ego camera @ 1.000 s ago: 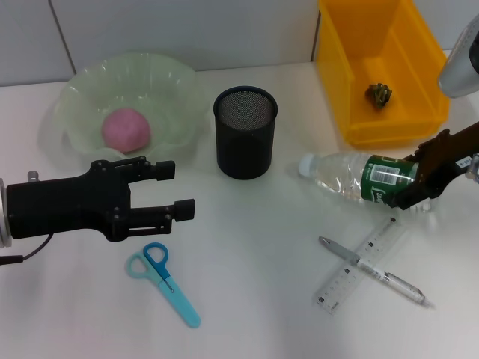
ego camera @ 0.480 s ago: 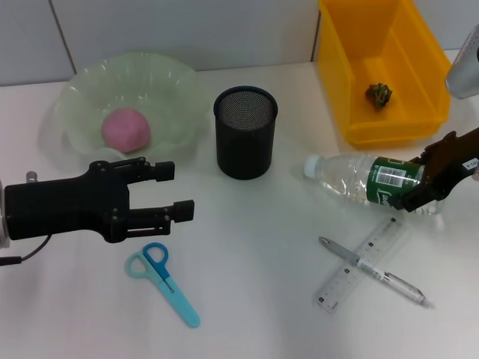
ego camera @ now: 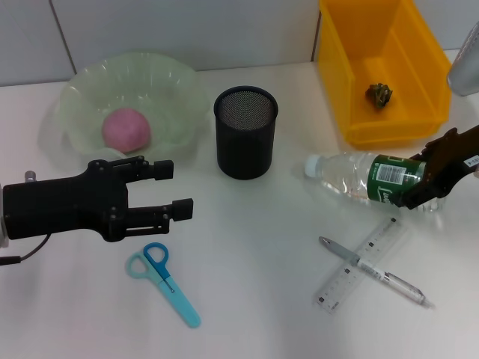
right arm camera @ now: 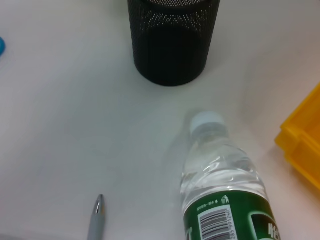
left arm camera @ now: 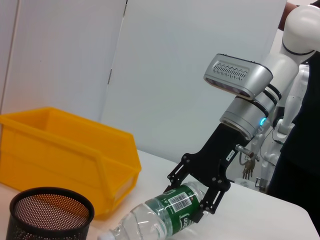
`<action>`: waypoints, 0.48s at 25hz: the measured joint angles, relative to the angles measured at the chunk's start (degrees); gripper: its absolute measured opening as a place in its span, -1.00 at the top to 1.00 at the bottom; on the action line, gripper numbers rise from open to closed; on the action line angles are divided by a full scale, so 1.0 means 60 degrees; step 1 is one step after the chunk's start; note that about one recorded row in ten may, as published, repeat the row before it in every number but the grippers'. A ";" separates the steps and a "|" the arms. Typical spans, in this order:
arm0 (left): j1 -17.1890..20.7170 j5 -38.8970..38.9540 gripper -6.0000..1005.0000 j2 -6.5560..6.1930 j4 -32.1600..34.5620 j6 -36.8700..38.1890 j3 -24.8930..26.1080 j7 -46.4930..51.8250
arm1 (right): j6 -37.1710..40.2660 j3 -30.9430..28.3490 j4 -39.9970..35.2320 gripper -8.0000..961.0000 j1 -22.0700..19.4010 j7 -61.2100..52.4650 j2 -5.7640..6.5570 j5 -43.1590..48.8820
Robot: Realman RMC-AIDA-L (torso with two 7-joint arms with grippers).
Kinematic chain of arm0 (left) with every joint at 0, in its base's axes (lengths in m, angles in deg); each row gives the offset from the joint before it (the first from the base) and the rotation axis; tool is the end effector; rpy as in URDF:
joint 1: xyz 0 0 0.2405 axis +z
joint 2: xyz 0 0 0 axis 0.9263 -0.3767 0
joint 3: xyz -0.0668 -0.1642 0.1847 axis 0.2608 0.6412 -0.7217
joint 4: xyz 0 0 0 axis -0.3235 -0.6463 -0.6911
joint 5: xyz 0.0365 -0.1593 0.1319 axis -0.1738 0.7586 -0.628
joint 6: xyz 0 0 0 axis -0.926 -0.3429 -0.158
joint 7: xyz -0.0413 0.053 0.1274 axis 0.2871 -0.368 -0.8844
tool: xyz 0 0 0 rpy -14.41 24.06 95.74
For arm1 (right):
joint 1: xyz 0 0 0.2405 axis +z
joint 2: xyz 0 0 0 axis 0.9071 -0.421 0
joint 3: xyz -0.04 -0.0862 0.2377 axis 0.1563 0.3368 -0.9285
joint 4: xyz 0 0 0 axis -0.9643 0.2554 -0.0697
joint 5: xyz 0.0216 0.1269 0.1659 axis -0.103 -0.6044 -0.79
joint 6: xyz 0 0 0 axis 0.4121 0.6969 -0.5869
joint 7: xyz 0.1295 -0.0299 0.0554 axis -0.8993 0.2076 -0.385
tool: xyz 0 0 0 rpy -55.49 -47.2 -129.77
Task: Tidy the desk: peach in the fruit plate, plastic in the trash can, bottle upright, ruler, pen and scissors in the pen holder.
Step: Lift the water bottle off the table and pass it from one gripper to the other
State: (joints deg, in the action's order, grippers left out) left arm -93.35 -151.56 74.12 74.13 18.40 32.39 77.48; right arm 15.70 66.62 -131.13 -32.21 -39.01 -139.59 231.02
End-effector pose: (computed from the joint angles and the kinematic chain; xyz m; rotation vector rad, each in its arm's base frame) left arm -0.2286 0.3145 0.0135 -2.8445 -0.5460 -0.8446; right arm 0.2471 0.3646 0.0643 -2.6102 0.7065 -0.4151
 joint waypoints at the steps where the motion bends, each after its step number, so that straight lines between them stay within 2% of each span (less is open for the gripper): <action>1: 0.0000 0.0000 -0.59 0.0001 0.0001 0.0000 0.0003 0.0000 | 0.0007 0.0001 0.0003 -0.60 0.0002 0.0000 0.0000 0.0011; 12: -0.0047 0.0000 -0.59 0.0019 0.0000 -0.0006 0.0022 0.0000 | 0.0167 0.0001 0.0485 -0.60 0.0286 -0.0288 0.0181 0.0797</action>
State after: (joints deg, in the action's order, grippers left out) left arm -93.64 -151.56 74.23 74.13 18.36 32.52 77.48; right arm 16.70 66.63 -128.22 -30.50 -40.74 -138.51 235.80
